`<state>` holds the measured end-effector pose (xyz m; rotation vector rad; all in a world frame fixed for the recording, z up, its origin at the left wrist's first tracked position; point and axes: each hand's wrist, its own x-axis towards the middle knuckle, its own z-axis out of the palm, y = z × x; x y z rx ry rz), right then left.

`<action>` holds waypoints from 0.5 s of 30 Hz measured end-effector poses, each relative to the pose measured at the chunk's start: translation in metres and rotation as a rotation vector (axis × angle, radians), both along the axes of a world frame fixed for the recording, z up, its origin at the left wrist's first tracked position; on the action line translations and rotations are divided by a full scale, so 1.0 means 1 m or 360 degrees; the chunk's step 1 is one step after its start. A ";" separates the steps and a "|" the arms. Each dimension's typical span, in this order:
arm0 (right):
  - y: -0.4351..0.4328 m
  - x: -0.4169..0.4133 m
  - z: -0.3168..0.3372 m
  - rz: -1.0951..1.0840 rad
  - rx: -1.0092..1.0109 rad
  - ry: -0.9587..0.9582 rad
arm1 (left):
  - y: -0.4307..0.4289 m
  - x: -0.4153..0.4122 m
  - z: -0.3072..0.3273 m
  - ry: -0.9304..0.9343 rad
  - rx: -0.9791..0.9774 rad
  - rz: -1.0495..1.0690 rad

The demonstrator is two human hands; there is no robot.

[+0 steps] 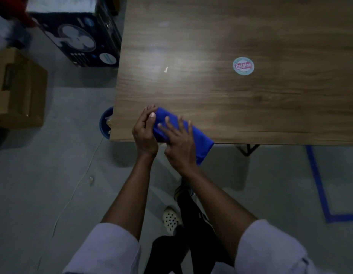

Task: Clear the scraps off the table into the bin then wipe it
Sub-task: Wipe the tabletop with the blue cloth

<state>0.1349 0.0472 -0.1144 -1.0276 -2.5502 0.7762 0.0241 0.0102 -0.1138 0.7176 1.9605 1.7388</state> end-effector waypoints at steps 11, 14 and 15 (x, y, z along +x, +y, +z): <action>0.090 0.031 -0.009 -0.0328 0.0227 -0.0575 | 0.002 -0.055 -0.013 0.0203 -0.0087 0.0023; 0.058 0.010 -0.015 -0.0408 0.0347 -0.0533 | 0.014 -0.068 -0.010 0.0292 -0.0156 -0.0065; 0.037 -0.004 -0.016 -0.0262 0.0360 -0.0489 | 0.019 -0.072 -0.008 0.0293 -0.0166 -0.0082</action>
